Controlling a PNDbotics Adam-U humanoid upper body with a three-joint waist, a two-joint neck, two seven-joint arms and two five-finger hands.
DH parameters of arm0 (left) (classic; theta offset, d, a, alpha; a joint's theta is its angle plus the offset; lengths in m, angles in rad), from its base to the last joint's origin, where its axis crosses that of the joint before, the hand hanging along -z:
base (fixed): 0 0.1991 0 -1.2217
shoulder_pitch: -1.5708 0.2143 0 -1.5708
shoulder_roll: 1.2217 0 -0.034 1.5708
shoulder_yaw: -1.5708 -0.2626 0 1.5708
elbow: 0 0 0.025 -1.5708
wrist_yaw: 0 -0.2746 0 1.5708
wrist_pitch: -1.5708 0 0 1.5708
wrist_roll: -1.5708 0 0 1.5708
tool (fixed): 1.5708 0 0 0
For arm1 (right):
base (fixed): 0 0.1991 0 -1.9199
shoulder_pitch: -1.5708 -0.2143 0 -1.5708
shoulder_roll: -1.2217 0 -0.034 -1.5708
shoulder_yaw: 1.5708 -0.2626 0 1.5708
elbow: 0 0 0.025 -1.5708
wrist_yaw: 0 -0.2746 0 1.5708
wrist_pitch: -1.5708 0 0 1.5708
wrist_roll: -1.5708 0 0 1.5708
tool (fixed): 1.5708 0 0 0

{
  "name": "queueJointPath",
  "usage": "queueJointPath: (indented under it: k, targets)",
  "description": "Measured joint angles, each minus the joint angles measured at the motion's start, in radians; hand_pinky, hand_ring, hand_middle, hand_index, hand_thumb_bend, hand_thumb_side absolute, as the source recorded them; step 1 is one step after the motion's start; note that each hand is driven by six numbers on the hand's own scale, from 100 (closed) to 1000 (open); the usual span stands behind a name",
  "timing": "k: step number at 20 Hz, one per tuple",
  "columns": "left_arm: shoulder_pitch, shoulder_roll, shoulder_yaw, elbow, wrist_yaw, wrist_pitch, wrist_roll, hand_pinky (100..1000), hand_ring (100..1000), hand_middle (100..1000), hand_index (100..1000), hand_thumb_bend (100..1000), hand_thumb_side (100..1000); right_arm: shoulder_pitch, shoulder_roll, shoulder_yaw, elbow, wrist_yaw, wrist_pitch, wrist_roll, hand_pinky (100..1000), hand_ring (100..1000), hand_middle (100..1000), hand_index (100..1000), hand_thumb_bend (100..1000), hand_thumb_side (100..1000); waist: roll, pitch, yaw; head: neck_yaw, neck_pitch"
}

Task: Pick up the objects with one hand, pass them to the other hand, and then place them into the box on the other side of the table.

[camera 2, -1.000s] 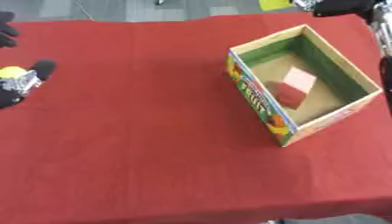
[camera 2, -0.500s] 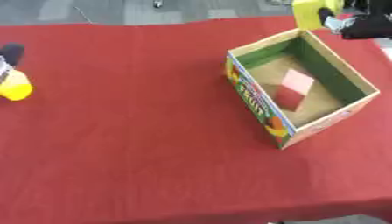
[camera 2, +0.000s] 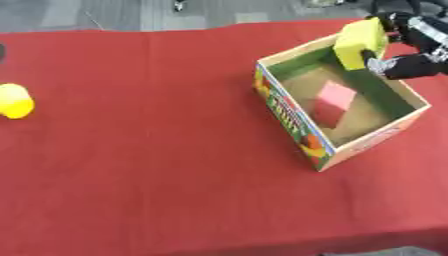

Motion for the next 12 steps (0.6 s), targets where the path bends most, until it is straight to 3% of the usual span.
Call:
queueJointPath:
  k: [4,9,12]
  targets:
    - [0.002,0.004,0.003,0.000,0.000,0.003,0.004,704,623,648,853,552,596,0.006,0.000,0.002,0.019,0.029,-0.035,0.012,890,992,628,797,100,136,0.000,0.002,0.000,0.000,0.000]
    - [0.008,0.008,0.006,0.000,0.001,0.005,0.008,704,624,648,854,543,591,0.011,0.000,0.002,0.028,0.070,-0.069,0.041,931,1000,854,960,100,155,-0.001,0.002,0.001,0.000,0.001]
    - [0.009,0.008,0.007,0.000,0.001,0.006,0.011,704,623,648,853,554,597,0.013,0.000,0.002,0.037,0.097,-0.083,0.056,959,1000,930,1000,100,249,-0.001,0.002,0.002,0.000,0.001]
